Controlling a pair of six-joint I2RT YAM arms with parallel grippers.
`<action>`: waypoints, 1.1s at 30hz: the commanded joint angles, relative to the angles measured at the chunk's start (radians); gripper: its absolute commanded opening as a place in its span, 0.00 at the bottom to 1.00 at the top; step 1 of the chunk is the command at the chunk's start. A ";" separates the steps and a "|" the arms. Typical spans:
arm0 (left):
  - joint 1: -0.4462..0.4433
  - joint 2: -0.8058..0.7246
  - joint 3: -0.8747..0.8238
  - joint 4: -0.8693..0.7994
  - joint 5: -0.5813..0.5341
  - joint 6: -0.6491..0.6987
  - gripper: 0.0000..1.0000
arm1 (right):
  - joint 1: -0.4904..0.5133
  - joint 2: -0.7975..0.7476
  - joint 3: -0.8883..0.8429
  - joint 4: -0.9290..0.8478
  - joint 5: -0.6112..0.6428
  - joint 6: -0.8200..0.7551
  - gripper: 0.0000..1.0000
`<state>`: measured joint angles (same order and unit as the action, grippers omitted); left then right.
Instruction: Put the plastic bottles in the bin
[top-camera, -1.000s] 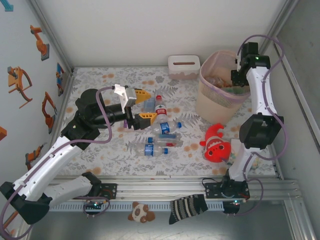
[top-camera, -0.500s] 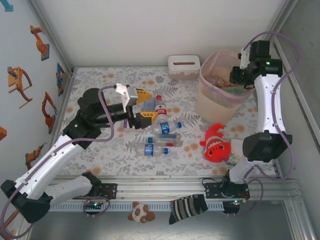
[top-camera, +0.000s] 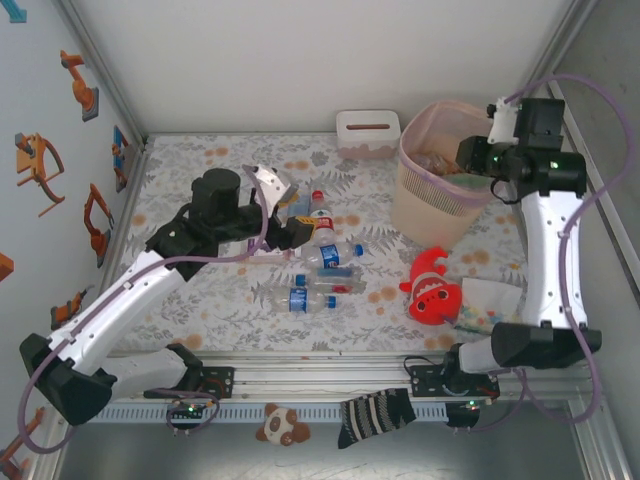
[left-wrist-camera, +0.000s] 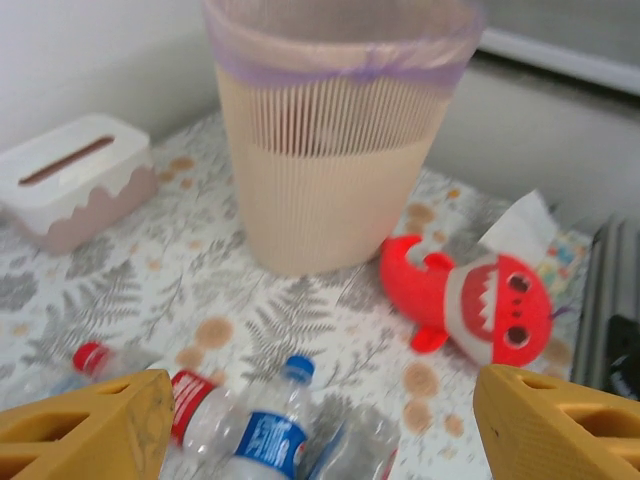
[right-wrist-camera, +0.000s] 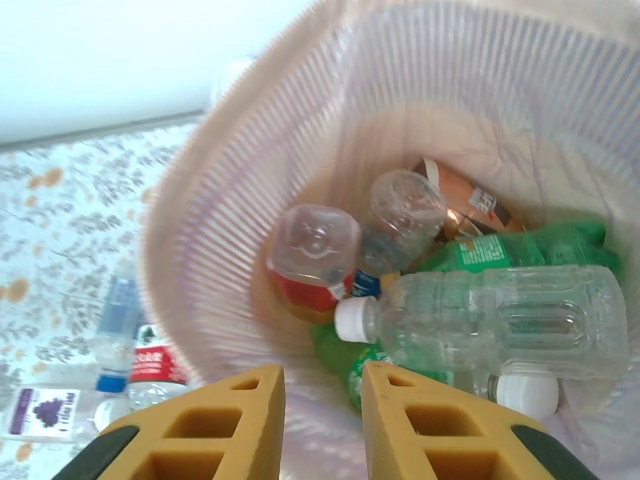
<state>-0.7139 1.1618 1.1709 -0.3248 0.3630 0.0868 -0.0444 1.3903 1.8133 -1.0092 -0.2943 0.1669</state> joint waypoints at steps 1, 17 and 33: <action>0.001 0.046 0.061 -0.169 -0.058 0.106 0.78 | 0.016 -0.057 -0.035 0.050 -0.058 0.034 0.27; -0.006 0.132 -0.056 -0.448 0.017 0.583 0.75 | 0.026 -0.241 -0.141 0.055 -0.057 0.047 0.27; -0.144 0.375 -0.185 -0.415 -0.247 0.686 0.79 | 0.026 -0.260 -0.157 0.054 -0.062 0.056 0.27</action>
<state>-0.8391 1.5208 1.0008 -0.7395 0.1864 0.7303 -0.0242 1.1446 1.6558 -0.9737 -0.3481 0.2134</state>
